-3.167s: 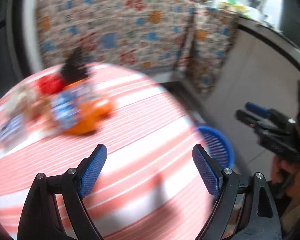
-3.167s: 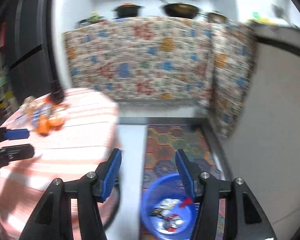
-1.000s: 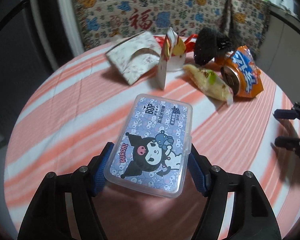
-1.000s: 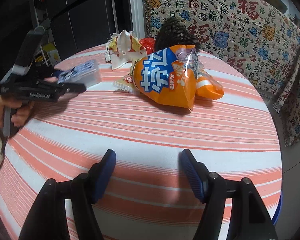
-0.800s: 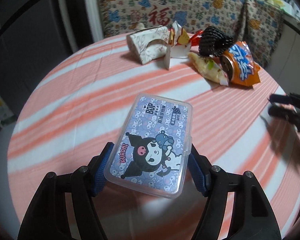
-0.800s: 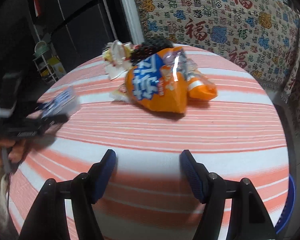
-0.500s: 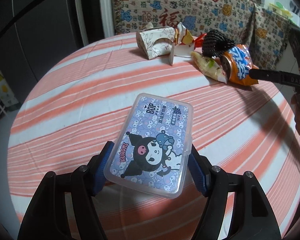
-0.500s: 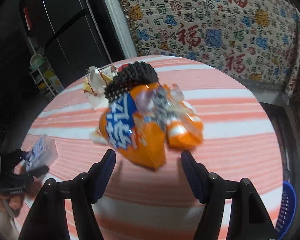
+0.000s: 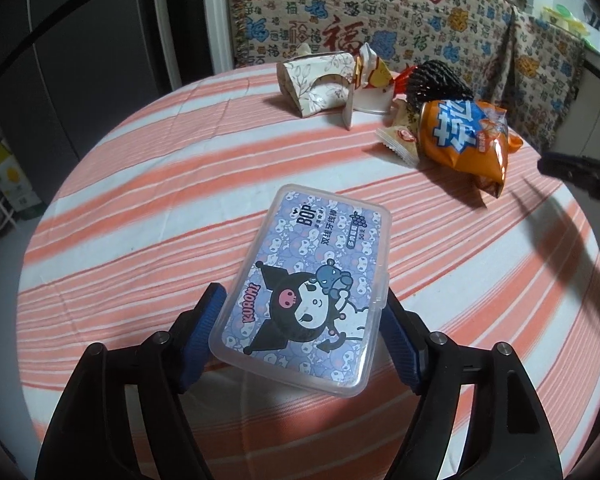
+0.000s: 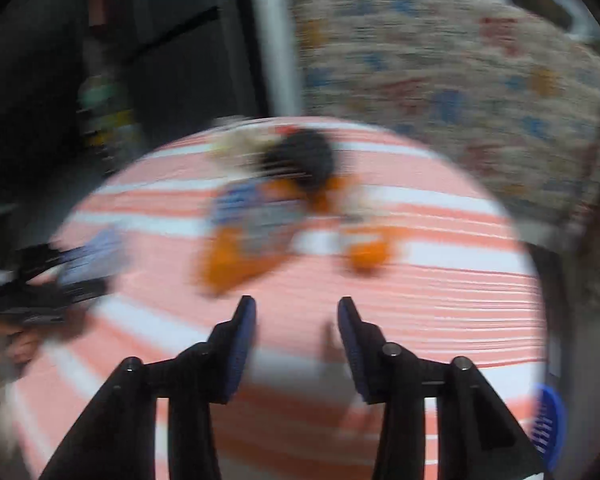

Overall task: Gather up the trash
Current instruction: 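Grasp the orange chip bag with blue lettering with the right gripper, then carry the box and chip bag over the blue basket and open both grippers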

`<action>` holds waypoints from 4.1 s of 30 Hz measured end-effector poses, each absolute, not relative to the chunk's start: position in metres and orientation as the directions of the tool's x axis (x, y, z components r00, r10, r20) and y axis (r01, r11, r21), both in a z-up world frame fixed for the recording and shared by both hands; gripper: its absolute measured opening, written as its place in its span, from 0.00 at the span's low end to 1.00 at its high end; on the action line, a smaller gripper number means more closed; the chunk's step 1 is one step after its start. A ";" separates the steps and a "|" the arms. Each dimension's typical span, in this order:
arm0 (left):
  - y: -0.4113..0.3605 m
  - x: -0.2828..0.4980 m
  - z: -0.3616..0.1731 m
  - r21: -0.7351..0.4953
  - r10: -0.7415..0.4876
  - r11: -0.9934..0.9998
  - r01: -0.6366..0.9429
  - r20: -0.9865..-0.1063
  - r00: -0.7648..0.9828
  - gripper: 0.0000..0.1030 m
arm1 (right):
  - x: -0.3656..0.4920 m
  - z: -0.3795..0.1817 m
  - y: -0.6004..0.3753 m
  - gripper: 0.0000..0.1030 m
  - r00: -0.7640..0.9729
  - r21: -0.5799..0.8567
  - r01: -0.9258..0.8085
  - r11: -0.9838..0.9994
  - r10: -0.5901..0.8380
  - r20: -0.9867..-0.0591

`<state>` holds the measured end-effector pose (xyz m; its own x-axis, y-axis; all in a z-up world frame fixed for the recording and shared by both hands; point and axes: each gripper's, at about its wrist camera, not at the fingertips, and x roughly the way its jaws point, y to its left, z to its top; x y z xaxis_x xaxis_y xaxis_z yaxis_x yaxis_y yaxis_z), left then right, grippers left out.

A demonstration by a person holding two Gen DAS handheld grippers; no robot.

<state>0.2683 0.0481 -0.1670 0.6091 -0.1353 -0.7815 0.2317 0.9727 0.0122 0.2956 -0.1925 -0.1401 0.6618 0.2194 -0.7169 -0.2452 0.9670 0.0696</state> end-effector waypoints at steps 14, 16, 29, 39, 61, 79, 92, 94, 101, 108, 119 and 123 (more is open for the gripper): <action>0.053 0.270 -0.168 0.020 -0.108 0.980 0.200 -0.786 0.609 0.84 | 0.376 -0.155 -0.208 0.44 0.577 0.049 -0.261 0.964 0.196 -0.793; 0.053 0.267 -0.168 0.018 -0.108 0.980 0.197 -0.786 0.608 0.84 | 0.362 -0.154 -0.208 0.44 0.548 0.074 -0.257 0.963 0.209 -0.810; 0.049 0.271 -0.163 0.007 -0.155 0.963 0.268 -0.800 0.580 0.91 | 0.303 -0.142 -0.195 0.56 0.533 0.036 -0.316 0.948 0.209 -0.820; 0.052 0.265 -0.157 -0.006 -0.158 0.967 0.257 -0.802 0.576 0.66 | 0.301 -0.144 -0.192 0.44 0.501 -0.001 -0.326 0.945 0.172 -0.848; -0.082 0.215 -0.102 -0.125 -0.381 0.894 0.430 -0.719 0.582 0.65 | 0.229 -0.110 -0.278 0.44 0.574 0.172 -0.166 0.971 0.237 -0.784; -0.321 0.218 -0.087 -0.179 -0.588 0.695 0.697 -0.699 0.407 0.65 | 0.162 -0.101 -0.476 0.44 0.668 0.231 0.237 0.944 0.014 -0.744; -0.427 0.245 -0.145 -0.192 -0.574 0.665 0.722 -0.750 0.329 0.65 | 0.155 -0.153 -0.568 0.44 0.651 0.272 0.401 0.875 -0.064 -0.756; -0.433 0.247 -0.152 -0.192 -0.571 0.661 0.725 -0.756 0.321 0.65 | 0.159 -0.161 -0.576 0.44 0.646 0.284 0.404 0.870 -0.051 -0.762; -0.456 0.255 -0.177 -0.190 -0.561 0.651 0.734 -0.772 0.298 0.63 | 0.171 -0.182 -0.597 0.44 0.632 0.319 0.430 0.845 -0.030 -0.775; -0.477 0.263 -0.198 -0.211 -0.564 0.639 0.740 -0.783 0.264 0.63 | 0.176 -0.201 -0.609 0.44 0.595 0.327 0.465 0.822 -0.017 -0.804; -0.471 0.268 -0.197 -0.234 -0.567 0.665 0.709 -0.776 0.276 0.78 | 0.171 -0.200 -0.616 0.71 0.621 0.355 0.481 0.802 -0.026 -0.783; -0.446 0.254 -0.171 -0.222 -0.584 0.661 0.717 -0.751 0.307 0.79 | 0.173 -0.179 -0.598 0.71 0.649 0.293 0.443 0.848 -0.078 -0.756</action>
<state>0.2545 -0.4465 -0.1709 0.3068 -0.5845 -0.7511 0.7169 0.6611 -0.2215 0.1727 -0.5984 -0.1795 0.6495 -0.0781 -0.7564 0.4426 0.8477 0.2925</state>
